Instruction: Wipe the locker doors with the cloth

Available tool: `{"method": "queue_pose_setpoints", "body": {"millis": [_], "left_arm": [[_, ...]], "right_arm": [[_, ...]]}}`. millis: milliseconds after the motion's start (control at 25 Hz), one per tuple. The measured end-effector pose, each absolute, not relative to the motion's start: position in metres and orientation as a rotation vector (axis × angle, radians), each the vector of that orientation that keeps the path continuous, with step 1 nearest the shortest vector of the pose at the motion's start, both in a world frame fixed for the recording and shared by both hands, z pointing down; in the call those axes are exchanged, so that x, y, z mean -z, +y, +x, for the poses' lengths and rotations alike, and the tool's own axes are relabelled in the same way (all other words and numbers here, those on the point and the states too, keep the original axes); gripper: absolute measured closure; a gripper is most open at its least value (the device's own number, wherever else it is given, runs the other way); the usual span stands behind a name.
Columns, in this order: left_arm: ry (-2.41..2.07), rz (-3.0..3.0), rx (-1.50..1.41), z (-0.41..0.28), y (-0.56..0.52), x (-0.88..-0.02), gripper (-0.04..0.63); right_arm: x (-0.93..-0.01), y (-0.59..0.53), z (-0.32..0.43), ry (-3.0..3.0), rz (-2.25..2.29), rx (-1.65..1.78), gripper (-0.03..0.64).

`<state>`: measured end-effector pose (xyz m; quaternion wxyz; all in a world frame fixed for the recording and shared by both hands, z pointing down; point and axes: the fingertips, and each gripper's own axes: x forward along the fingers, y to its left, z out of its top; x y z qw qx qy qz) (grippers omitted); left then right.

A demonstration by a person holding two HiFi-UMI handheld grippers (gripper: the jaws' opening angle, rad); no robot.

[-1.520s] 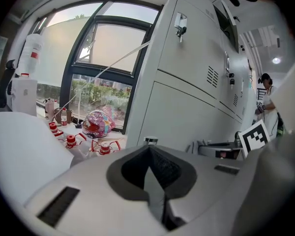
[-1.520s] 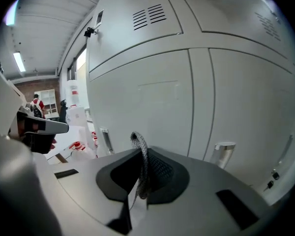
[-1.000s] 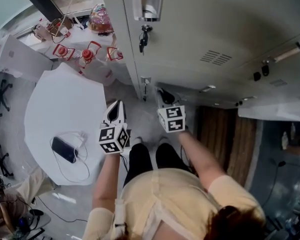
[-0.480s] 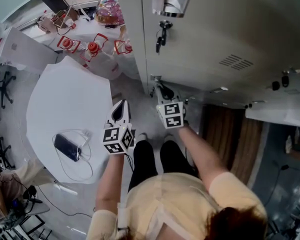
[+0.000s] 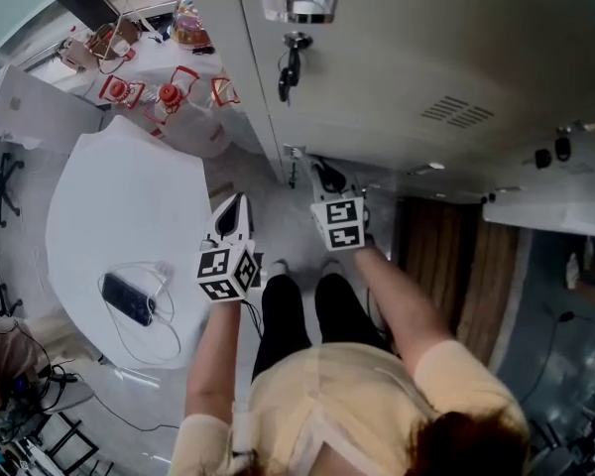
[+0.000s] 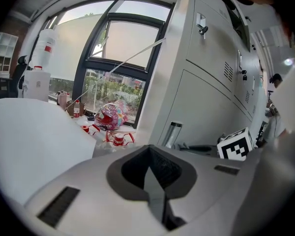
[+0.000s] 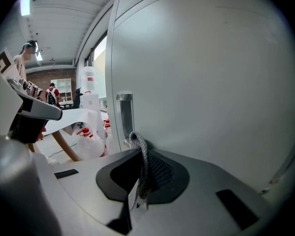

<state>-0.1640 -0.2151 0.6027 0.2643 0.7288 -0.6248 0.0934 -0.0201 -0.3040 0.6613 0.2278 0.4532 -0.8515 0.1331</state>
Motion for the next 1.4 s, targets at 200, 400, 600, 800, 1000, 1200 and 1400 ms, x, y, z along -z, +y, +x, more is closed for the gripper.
{"method": "queue_pose_setpoints", "body": {"millis": [200,400,600,800,1000,1200,1400], "left_arm": [[-1.643,2.007,-0.252,-0.143,-0.22,-0.6,0.594],[-1.606,2.043,-0.265,-0.122,-0.226,-0.599,0.594],[-1.575,2.069,-0.287,-0.106,-0.229,-0.602,0.594],[-1.541,2.098,-0.305,-0.086,-0.233,-0.604,0.594],[-1.516,2.122,-0.305,-0.068,-0.24,-0.603,0.594],[-1.485,2.151,-0.324,-0.049,-0.245,-0.603,0.594],[-1.471,2.18,-0.325,-0.038,-0.251,-0.596,0.594]], "right_arm": [[-0.661,-0.304,0.004,-2.319,1.289,-0.37,0.597],[-0.662,-0.304,0.029,-2.296,1.335,-0.376,0.597],[-0.659,-0.305,0.054,-2.274,1.387,-0.381,0.597],[-0.658,-0.305,0.082,-2.242,1.436,-0.382,0.597],[-0.659,-0.305,0.109,-2.211,1.484,-0.387,0.597],[-0.658,-0.303,0.133,-2.174,1.52,-0.384,0.597],[-0.655,-0.303,0.153,-2.156,1.561,-0.394,0.597]]}}
